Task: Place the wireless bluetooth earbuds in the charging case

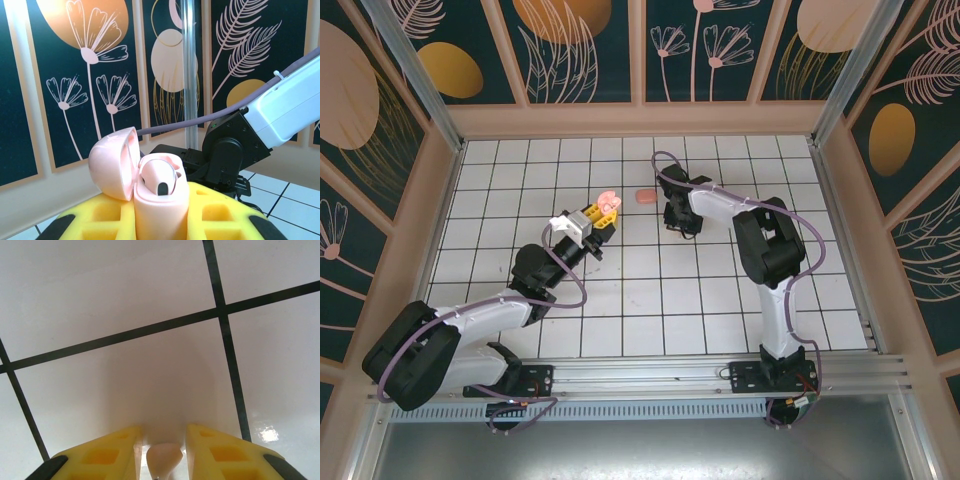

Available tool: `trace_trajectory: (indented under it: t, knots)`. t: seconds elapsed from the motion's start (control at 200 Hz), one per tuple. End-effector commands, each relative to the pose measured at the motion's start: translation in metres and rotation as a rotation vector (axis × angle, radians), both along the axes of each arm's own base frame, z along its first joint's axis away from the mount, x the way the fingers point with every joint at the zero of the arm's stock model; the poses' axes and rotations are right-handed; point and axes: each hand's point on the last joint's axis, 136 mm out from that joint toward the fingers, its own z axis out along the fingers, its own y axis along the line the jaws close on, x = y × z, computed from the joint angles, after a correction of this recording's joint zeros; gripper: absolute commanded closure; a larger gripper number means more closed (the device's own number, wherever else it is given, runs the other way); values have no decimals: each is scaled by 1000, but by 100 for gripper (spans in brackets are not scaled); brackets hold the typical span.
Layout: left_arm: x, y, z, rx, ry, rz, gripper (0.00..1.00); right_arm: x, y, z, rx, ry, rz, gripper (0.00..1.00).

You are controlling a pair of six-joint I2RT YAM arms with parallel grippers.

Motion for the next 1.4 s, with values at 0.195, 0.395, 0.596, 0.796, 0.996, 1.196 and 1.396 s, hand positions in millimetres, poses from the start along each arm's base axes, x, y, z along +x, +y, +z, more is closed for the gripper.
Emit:
trace_trajectory:
  t: [0.195, 0.395, 0.596, 0.796, 0.996, 1.196, 1.396]
  knots:
    - [-5, -1, 23, -40, -49, -23, 100, -12, -1, 3, -5, 20, 0, 79]
    - [-4, -2, 25, -40, -49, -28, 100, -8, 1, 23, 27, -33, -6, 81]
    - [-4, -4, 25, -31, -56, -34, 100, -3, 2, 62, 77, -127, -11, 82]
    - [-3, -6, 22, -13, -78, -30, 100, -3, 13, 116, 148, -242, 16, 82]
    - [2, -10, 16, 5, -105, -24, 100, -6, 30, 182, 227, -378, 70, 82]
    - [7, -16, 10, 17, -131, -22, 100, -19, 48, 248, 286, -521, 141, 82]
    - [14, -24, 6, 26, -137, -39, 100, -37, 59, 301, 348, -645, 196, 82]
